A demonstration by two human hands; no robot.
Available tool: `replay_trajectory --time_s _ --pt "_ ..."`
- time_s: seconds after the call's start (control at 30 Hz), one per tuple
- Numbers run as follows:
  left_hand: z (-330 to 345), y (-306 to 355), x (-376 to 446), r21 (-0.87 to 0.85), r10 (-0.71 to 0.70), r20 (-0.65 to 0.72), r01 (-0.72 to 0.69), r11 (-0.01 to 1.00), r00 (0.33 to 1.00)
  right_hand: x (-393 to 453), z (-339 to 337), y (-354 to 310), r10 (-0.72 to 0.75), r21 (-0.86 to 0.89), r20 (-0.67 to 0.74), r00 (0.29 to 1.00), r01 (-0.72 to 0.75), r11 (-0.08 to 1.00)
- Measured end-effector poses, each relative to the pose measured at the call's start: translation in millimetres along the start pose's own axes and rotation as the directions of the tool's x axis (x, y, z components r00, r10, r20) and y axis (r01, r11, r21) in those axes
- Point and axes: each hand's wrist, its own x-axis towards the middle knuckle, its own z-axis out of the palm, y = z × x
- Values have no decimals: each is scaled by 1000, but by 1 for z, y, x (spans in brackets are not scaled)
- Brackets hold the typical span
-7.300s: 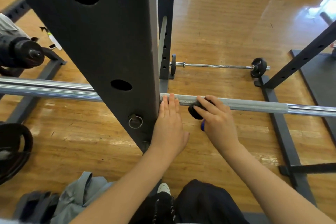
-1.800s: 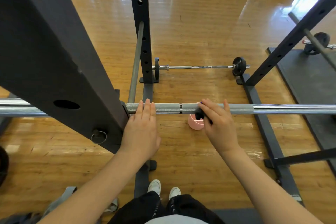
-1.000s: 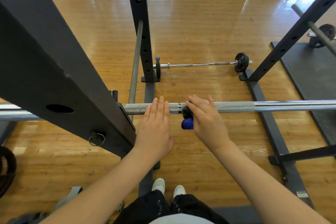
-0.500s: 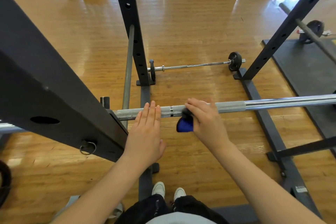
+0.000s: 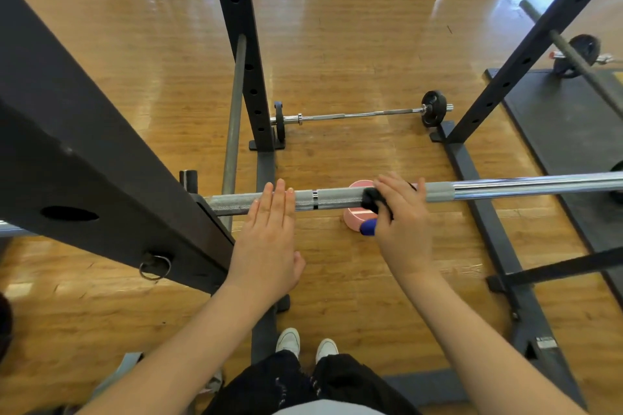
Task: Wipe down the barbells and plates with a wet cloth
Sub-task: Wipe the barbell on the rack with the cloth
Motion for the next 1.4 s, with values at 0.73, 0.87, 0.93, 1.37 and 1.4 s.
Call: replay_trajectory --time_s 0.73,0.87,0.93,1.37,1.4 --pt "-11 2 -3 -28 -24 44 25 999 999 2 -29 18 -15 -42 207 978 24 999" --pt "-12 4 -3 -14 -48 73 49 999 996 3 -15 -3 67 -21 157 985 -65 998" --pt "-11 4 -3 -21 -45 84 47 999 995 3 5 -24 -55 -34 139 989 60 998" --pt "-12 -9 29 69 55 -115 -47 997 992 -8 -7 12 -213 -63 133 968 223 973" --pt "-12 -5 33 83 86 -78 -79 993 993 -9 -14 19 -183 -90 121 976 195 977"
